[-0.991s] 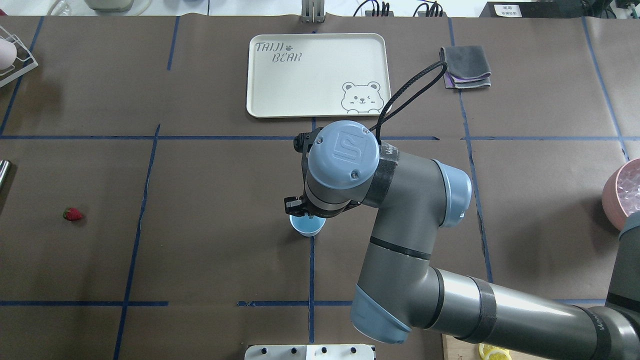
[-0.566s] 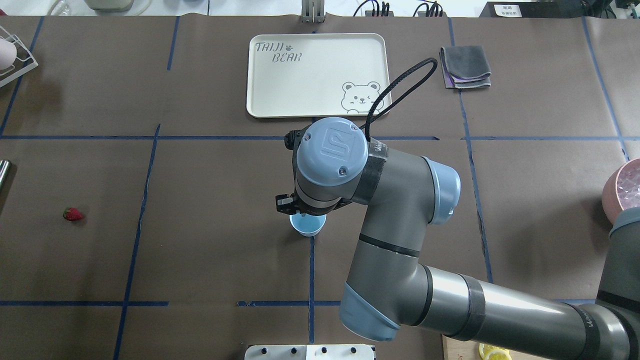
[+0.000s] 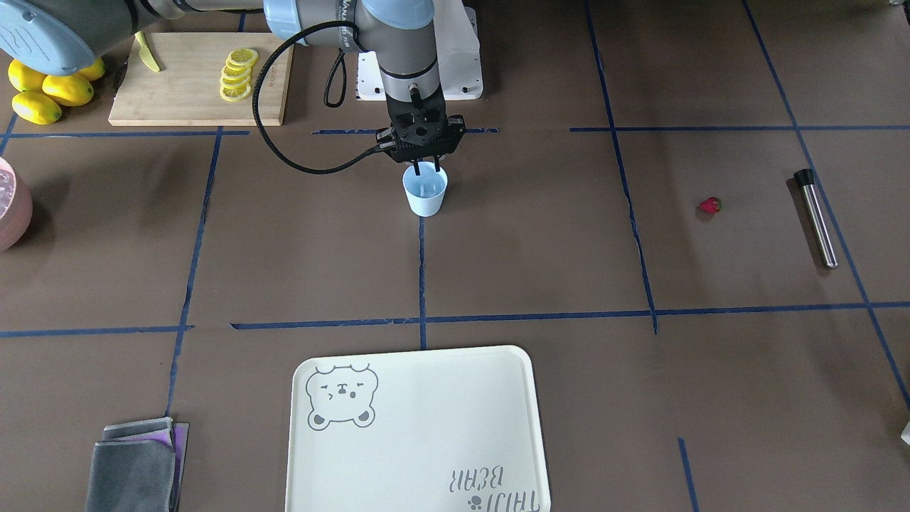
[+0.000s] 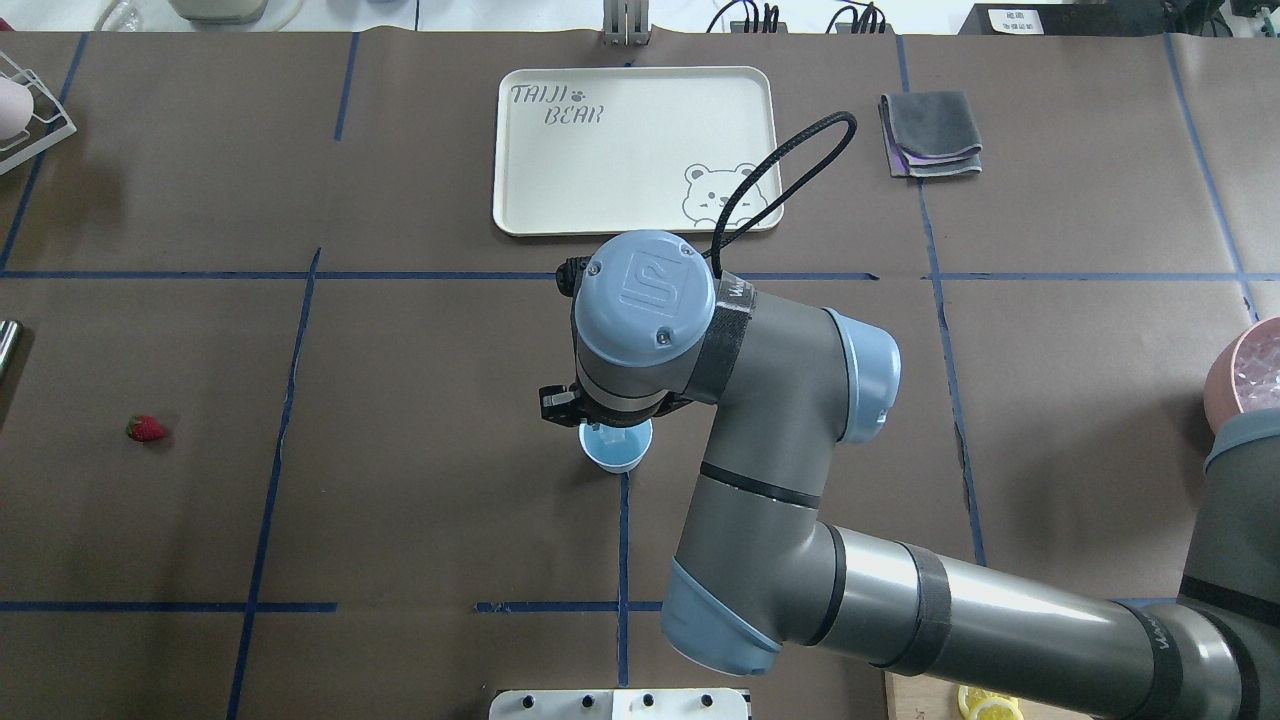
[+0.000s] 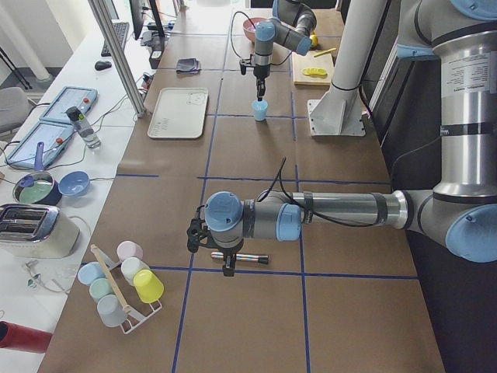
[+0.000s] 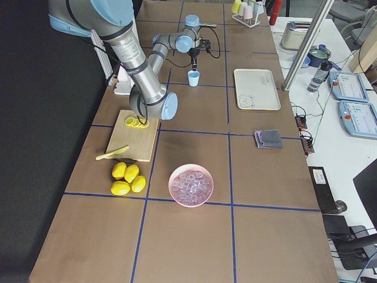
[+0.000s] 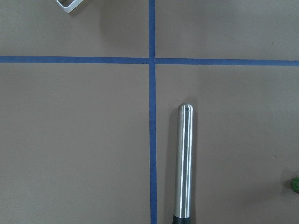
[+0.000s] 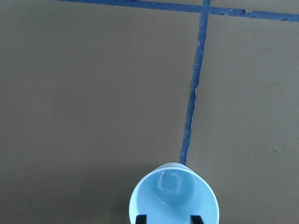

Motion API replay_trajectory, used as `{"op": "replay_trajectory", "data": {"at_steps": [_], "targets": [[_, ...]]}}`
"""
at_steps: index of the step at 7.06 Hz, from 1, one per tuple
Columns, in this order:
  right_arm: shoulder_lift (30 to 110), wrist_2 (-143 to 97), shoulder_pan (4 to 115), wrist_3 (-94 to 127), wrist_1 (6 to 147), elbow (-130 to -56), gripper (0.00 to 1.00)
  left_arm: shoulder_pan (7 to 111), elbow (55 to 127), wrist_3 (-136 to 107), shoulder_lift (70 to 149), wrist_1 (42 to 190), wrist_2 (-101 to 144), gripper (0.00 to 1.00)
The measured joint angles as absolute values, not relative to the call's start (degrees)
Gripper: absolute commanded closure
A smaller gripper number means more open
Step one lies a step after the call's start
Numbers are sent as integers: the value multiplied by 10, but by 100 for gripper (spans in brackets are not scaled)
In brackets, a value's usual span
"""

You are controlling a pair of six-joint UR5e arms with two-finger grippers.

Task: Mash ice and strawberries in cup
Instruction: 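Open the right gripper to drop the ice cube into the cup, then move the empty right gripper back to the pink bowl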

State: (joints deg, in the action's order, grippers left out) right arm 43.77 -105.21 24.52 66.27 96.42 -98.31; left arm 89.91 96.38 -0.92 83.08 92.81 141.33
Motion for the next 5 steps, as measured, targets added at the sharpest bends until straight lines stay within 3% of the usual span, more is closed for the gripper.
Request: {"op": "replay_trajectory", "data": {"at_steps": [3, 5], "targets": [[440, -1052, 249, 663, 966, -994, 1, 899, 964, -10, 831, 928, 1413, 0], [475, -1053, 286, 660, 976, -1050, 1, 899, 964, -10, 832, 928, 1413, 0]]}}
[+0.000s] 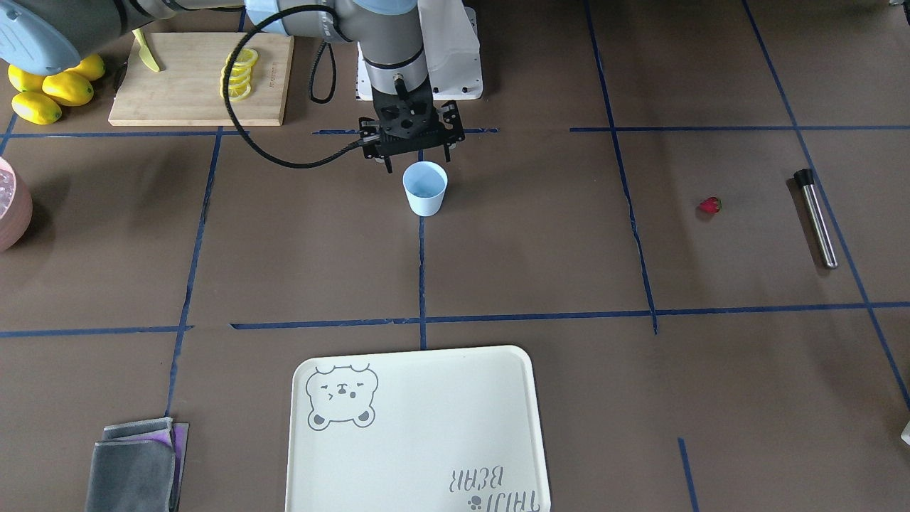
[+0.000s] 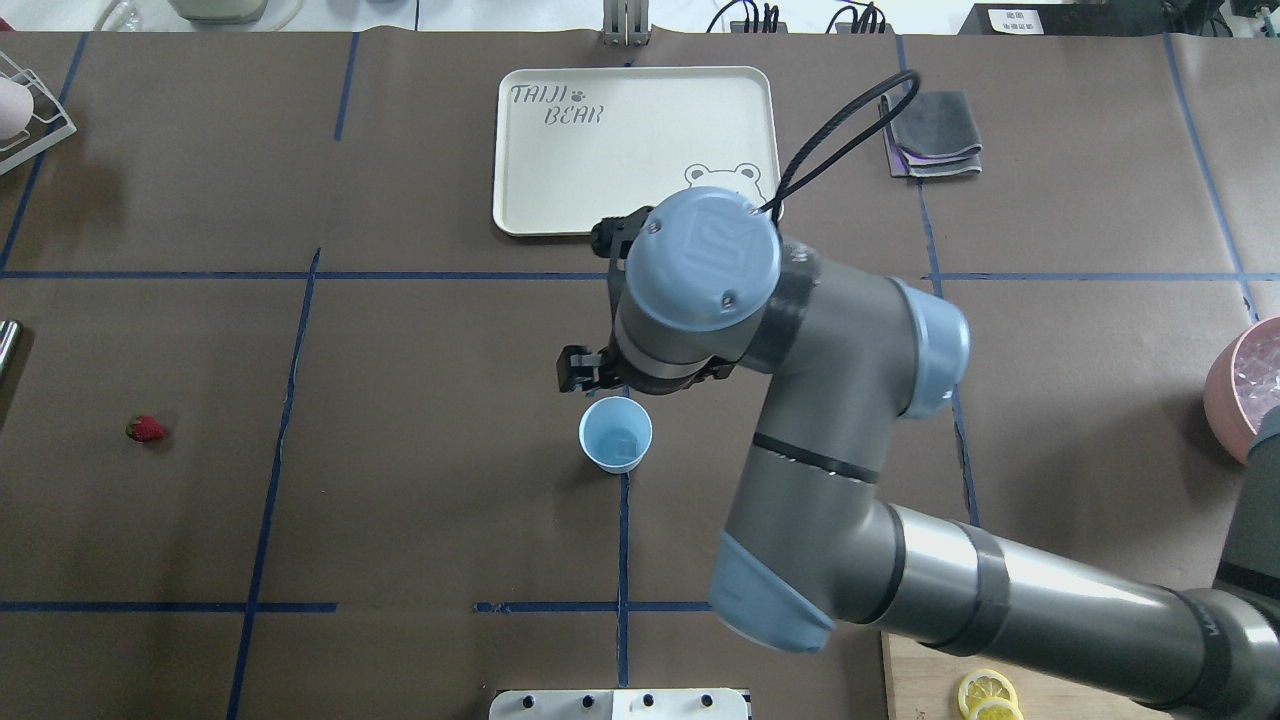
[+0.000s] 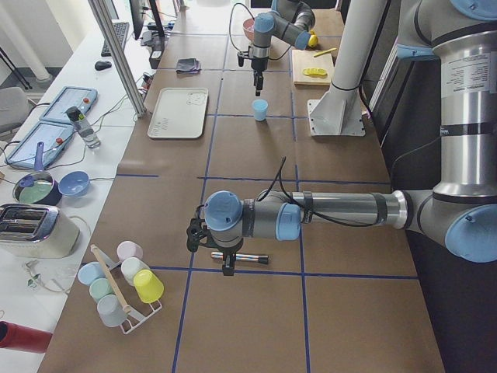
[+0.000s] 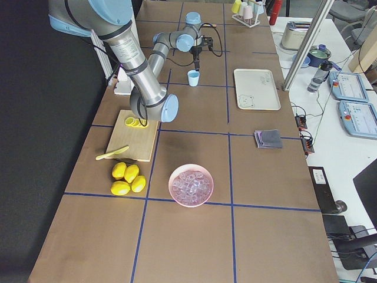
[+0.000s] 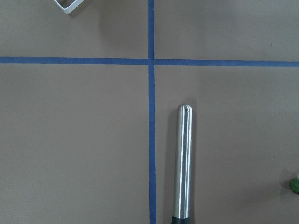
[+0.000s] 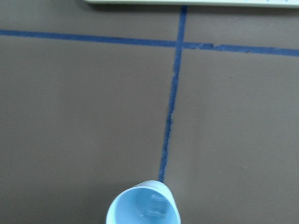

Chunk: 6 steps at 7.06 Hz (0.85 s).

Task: Mash ice and strawberries in cup
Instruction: 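Move the empty right gripper back to the pink bowl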

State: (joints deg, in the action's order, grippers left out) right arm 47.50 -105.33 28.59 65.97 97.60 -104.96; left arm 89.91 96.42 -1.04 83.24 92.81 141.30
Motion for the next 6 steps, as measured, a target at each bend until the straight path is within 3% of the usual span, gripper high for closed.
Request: {"op": "replay_trajectory", "data": {"at_steps": [4, 6], "targets": [[627, -1061, 397, 531, 1078, -1222, 1, 899, 964, -11, 836, 928, 1414, 0], [721, -1090, 455, 415, 1079, -1271, 1, 899, 963, -9, 836, 928, 1413, 0]]}}
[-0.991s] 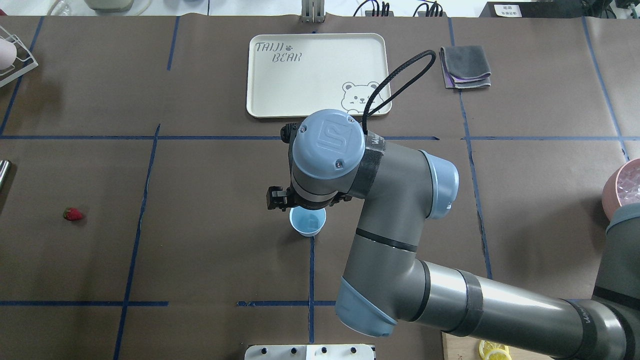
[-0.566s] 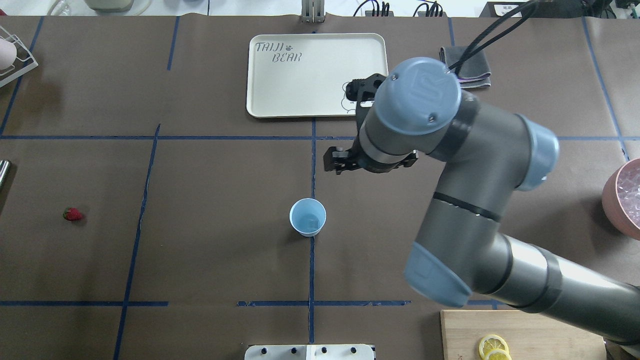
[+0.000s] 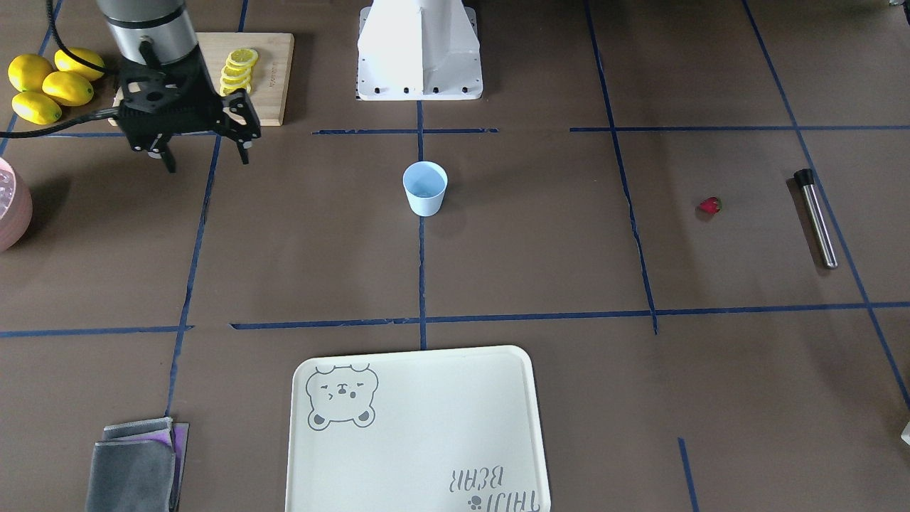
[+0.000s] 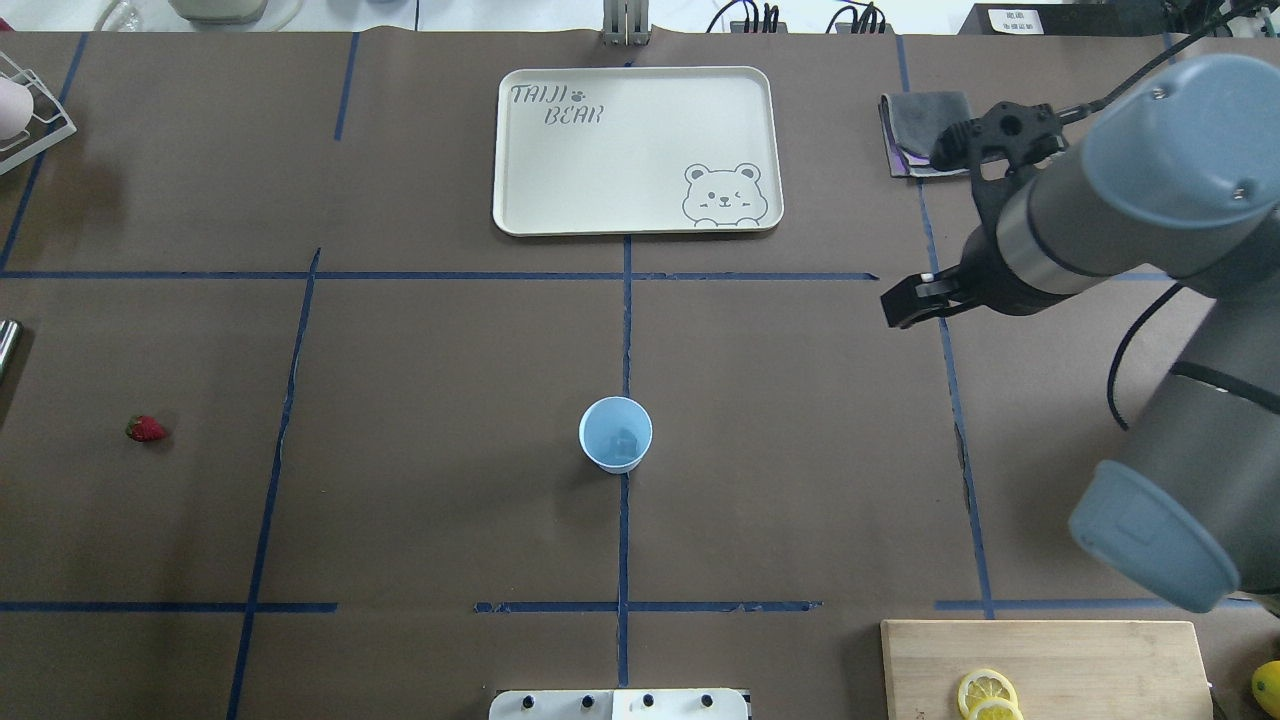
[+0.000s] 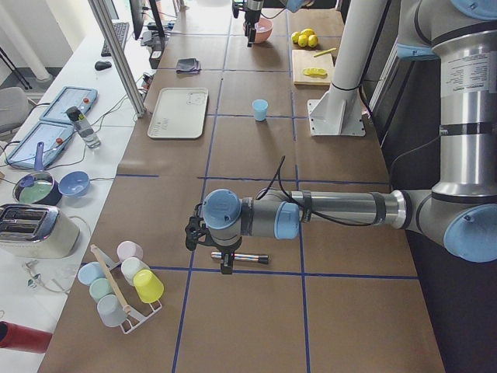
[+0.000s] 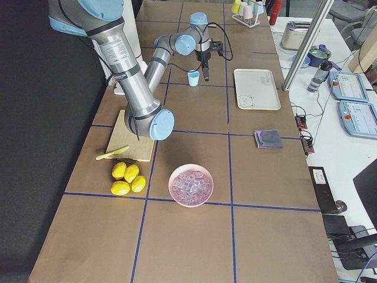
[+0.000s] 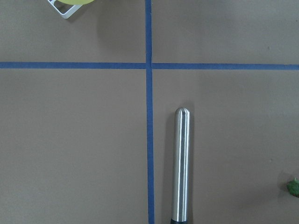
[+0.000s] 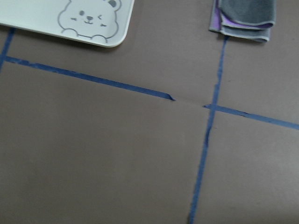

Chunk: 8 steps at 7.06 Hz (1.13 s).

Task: Mash ice and strawberries in cup
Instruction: 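Move the empty right gripper back to the pink bowl, then grasp another ice cube from the pink bowl with the right gripper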

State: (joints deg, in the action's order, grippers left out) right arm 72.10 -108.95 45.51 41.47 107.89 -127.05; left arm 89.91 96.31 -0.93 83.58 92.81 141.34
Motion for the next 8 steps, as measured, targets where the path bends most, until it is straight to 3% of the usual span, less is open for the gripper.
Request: {"op": "replay_trajectory", "data": {"at_steps": [4, 8], "targets": [[828, -1167, 616, 119, 1075, -1248, 1, 899, 965, -11, 836, 928, 1414, 0], [845, -1264, 746, -171, 1074, -1128, 1, 899, 966, -11, 834, 929, 1414, 0]]}}
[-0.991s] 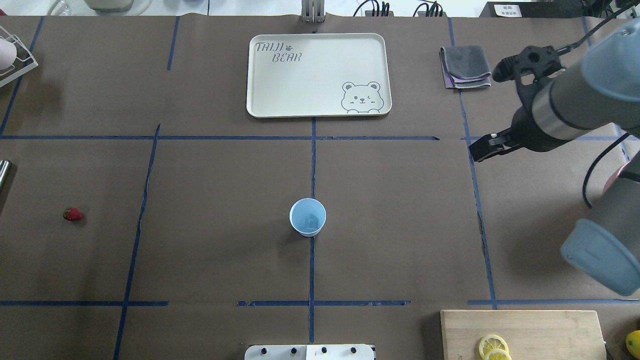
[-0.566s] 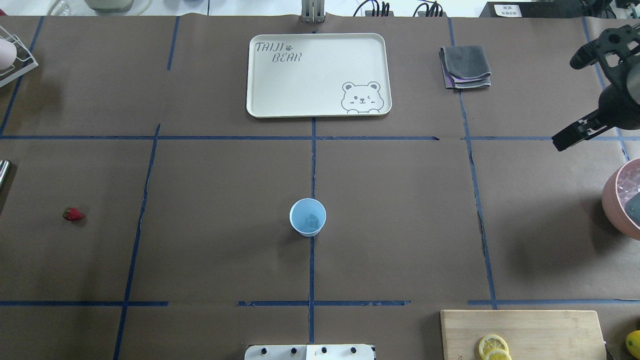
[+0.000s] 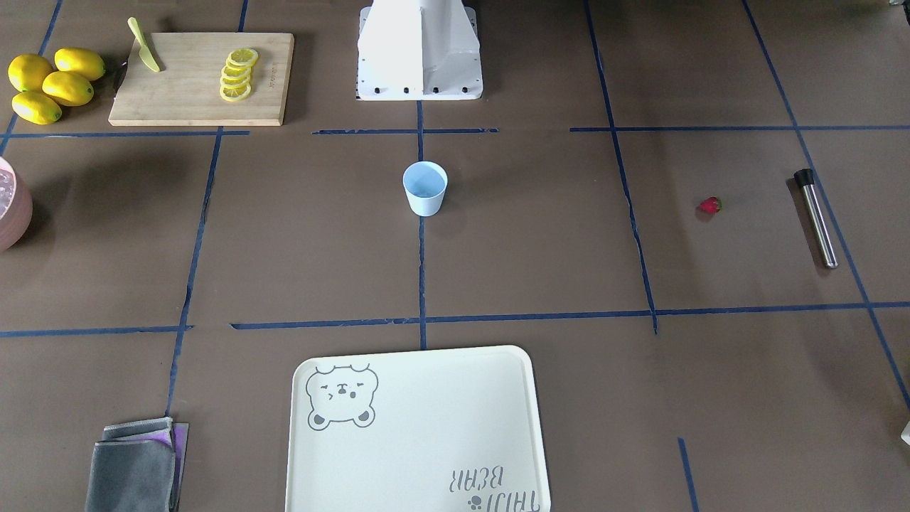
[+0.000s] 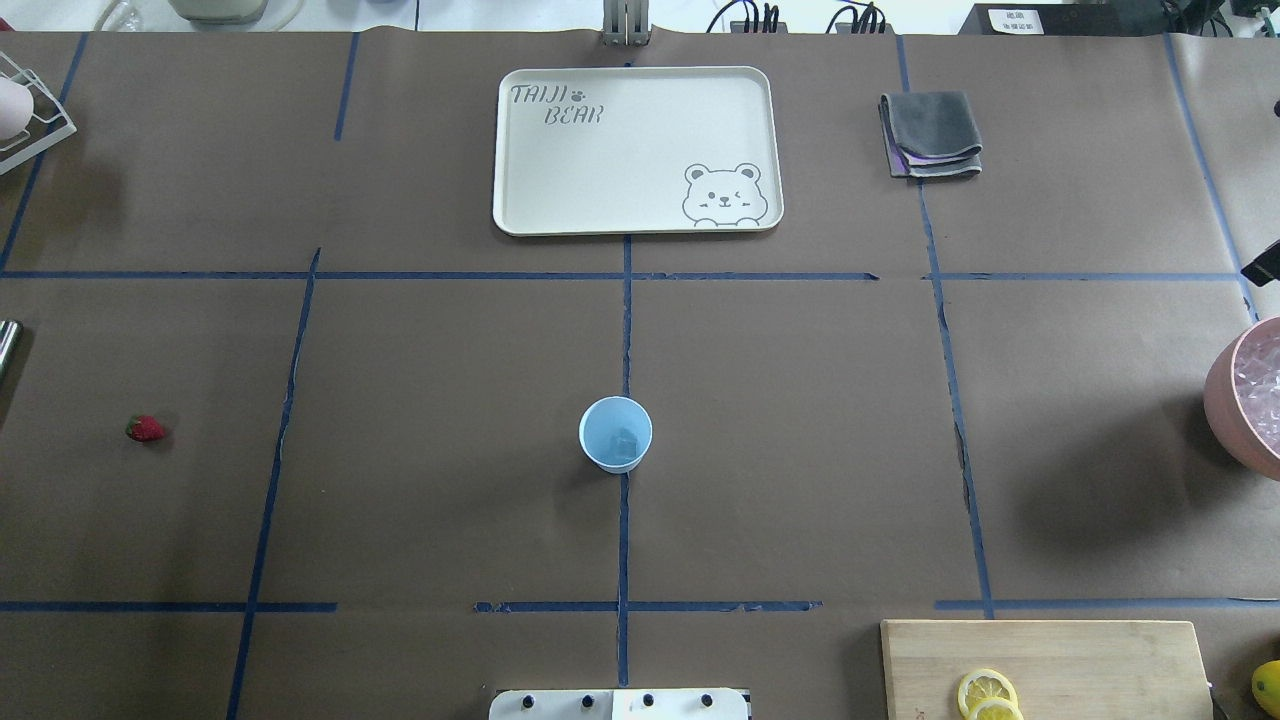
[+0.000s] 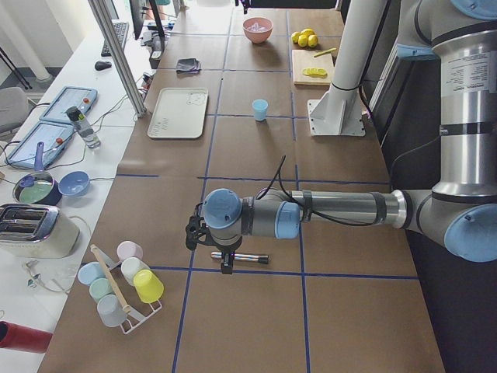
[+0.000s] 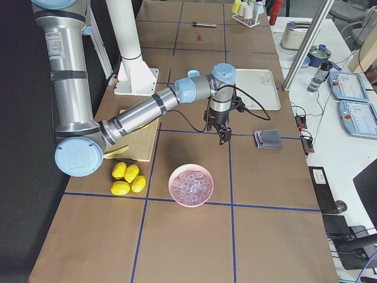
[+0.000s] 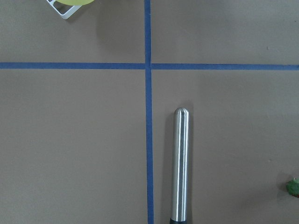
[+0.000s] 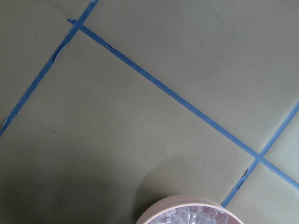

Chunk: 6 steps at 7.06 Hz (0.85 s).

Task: Mash ice and strawberries in cup
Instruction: 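Grasp another ice cube from the pink bowl with the right gripper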

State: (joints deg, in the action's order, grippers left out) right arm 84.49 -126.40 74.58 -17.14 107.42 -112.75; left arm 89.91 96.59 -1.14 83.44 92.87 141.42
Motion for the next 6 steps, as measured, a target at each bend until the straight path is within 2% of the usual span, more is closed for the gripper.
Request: {"op": "replay_trajectory", "data": {"at_steps": [3, 5, 6], "targets": [[857, -1285, 777, -273, 1034, -1049, 1, 899, 966, -12, 834, 928, 1414, 0], [898, -1291, 780, -299, 930, -994, 2, 899, 966, -12, 833, 928, 1414, 0], [923, -1303, 781, -301, 893, -991, 2, 899, 967, -12, 833, 929, 1415, 0]]}}
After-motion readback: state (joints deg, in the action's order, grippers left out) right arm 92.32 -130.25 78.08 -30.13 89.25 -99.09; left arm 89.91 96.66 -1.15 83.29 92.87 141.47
